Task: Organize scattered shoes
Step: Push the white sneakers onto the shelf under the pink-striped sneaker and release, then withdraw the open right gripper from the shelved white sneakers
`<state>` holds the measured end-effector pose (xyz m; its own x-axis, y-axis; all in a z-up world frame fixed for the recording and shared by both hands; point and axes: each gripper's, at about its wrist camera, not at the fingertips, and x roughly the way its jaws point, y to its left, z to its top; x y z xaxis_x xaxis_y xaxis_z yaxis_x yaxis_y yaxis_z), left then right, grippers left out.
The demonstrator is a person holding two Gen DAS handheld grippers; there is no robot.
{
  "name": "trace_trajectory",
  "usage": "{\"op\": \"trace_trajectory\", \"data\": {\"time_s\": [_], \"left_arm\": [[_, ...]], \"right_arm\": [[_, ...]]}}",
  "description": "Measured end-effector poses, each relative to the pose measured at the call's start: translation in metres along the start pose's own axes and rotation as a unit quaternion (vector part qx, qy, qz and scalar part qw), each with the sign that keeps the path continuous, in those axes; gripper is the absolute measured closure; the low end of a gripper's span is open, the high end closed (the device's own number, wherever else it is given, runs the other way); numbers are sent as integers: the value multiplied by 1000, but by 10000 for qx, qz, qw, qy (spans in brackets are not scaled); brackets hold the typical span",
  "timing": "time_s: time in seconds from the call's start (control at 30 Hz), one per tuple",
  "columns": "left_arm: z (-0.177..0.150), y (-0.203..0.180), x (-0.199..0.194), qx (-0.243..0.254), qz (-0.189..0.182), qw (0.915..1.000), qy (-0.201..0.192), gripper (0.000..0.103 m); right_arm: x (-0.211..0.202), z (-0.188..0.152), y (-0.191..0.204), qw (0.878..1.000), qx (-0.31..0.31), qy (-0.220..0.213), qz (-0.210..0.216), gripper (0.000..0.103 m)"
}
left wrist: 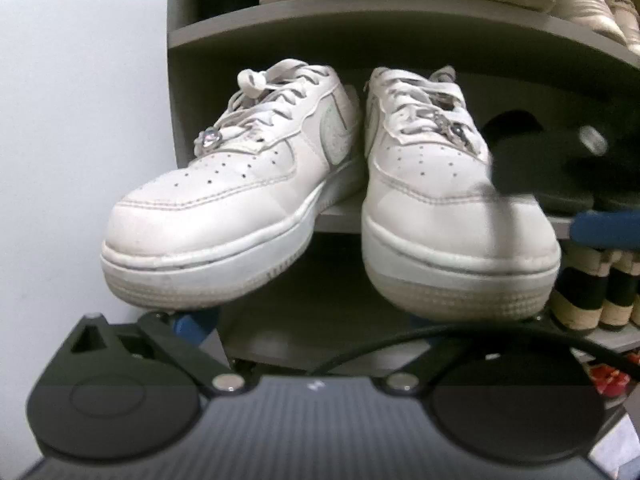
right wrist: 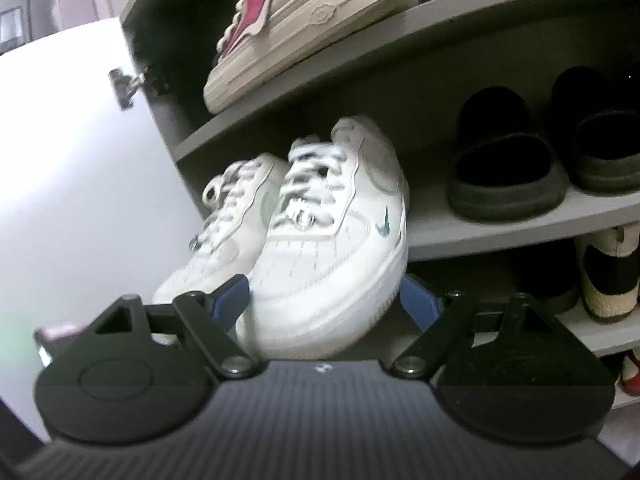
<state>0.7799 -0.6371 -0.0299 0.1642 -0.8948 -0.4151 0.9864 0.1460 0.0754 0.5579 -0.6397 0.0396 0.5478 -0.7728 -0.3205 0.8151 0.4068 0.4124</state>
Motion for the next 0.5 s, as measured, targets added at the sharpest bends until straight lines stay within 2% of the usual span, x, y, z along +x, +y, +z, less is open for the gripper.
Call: {"op": "trace_trajectory", "data": {"time_s": [0.1, 0.23, 0.27, 0.3, 0.47, 0.5], "left_arm": [[-1, -4, 5, 22, 1, 10000, 1, 2], [1, -11, 12, 38, -23, 10000, 24, 2], [2, -15, 16, 47, -37, 10000, 34, 2], [2, -19, 17, 88, -42, 9999, 34, 3], [13, -14, 23, 125, -236, 9996, 68, 3], [17, -19, 34, 122, -276, 9995, 72, 2]], "right_arm": [[9, -1, 1, 9993, 124, 213, 277, 19], [20, -4, 2, 9983, 168, 453, 336, 19], [21, -6, 2, 9978, 201, 479, 410, 27], [23, -7, 1, 9974, 232, 497, 469, 29], [27, -9, 4, 9982, 371, 270, 384, 31], [30, -8, 5, 9985, 392, 206, 331, 32]]}}
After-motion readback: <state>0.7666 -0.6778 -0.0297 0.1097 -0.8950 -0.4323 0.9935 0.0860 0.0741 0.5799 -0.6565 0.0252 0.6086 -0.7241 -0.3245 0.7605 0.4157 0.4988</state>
